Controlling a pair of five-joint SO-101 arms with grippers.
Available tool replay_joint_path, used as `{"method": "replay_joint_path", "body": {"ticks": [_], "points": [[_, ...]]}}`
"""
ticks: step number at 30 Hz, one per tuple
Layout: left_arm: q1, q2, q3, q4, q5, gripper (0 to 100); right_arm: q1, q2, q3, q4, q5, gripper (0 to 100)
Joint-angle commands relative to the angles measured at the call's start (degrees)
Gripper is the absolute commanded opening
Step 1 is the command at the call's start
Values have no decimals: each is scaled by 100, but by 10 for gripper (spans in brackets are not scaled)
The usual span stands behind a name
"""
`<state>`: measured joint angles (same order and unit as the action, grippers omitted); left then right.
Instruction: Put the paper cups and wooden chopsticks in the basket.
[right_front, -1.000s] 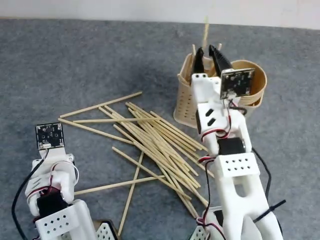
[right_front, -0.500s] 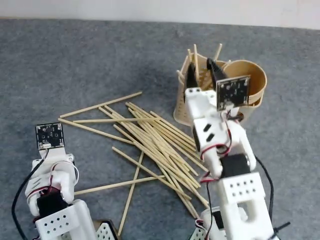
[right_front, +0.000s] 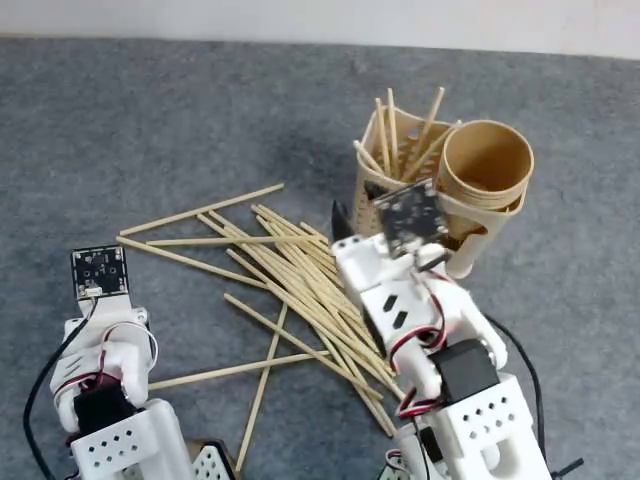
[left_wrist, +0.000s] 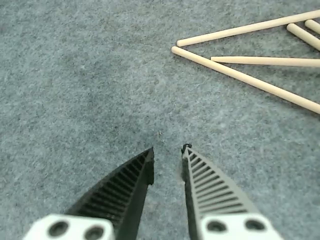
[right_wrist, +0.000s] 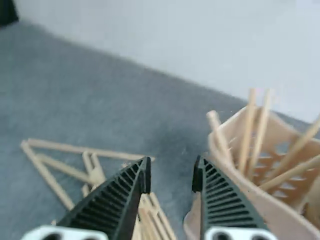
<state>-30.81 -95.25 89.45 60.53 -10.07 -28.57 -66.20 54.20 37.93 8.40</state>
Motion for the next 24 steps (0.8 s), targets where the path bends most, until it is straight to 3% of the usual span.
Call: {"method": "replay_joint_path", "body": {"ticks": [1, 14, 24], "points": [[-4, -48, -31, -123, 44, 109, -435, -145, -136, 347, 273, 148], [-22, -48, -40, -123, 44, 109, -2308, 4, -356, 1578, 615, 148], [-22, -48, -40, -123, 44, 109, -2721, 1991, -31, 1543, 976, 148]]}}
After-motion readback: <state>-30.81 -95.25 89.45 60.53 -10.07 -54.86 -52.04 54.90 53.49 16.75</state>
